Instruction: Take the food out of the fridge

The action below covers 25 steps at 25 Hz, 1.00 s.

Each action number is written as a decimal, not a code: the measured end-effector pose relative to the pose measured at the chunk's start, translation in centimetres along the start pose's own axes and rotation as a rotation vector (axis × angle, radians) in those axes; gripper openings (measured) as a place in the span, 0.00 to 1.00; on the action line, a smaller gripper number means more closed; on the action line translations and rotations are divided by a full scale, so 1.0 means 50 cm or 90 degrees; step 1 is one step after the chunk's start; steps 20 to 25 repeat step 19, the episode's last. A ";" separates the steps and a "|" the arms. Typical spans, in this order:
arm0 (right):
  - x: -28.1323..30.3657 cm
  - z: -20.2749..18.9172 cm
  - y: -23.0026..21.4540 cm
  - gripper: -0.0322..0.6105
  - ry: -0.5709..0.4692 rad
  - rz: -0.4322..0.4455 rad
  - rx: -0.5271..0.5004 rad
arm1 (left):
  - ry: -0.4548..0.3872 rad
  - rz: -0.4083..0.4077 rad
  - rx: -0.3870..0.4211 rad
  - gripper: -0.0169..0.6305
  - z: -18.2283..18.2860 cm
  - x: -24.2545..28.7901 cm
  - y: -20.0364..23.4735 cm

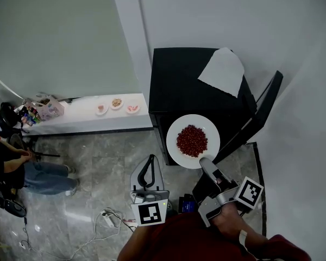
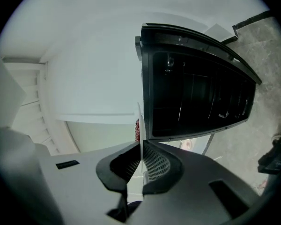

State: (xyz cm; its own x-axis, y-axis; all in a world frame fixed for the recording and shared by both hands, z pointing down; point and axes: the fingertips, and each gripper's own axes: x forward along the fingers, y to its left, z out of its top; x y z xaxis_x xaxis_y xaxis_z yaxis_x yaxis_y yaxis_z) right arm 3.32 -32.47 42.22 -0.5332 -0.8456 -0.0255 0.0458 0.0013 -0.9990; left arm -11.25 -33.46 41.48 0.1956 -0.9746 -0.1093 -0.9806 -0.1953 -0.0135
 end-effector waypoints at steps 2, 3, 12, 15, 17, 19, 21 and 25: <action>0.001 -0.001 0.003 0.10 0.002 0.001 -0.001 | 0.001 0.002 -0.001 0.05 0.001 0.000 0.002; 0.001 -0.002 0.005 0.10 0.003 0.001 -0.002 | 0.001 0.003 -0.001 0.05 0.002 0.000 0.003; 0.001 0.001 0.002 0.10 0.004 -0.012 -0.001 | -0.003 0.010 0.004 0.05 0.003 0.003 0.004; 0.002 0.001 0.002 0.10 0.005 -0.015 -0.005 | -0.002 0.011 0.004 0.05 0.004 0.003 0.006; 0.002 0.001 0.002 0.10 0.005 -0.016 -0.008 | -0.003 0.011 0.004 0.05 0.004 0.002 0.006; 0.002 0.001 0.002 0.10 0.005 -0.017 -0.009 | -0.002 0.011 0.003 0.05 0.005 0.001 0.007; 0.002 0.001 0.002 0.10 0.005 -0.017 -0.009 | -0.002 0.011 0.003 0.05 0.005 0.001 0.007; 0.002 0.001 0.002 0.10 0.005 -0.017 -0.009 | -0.002 0.011 0.003 0.05 0.005 0.001 0.007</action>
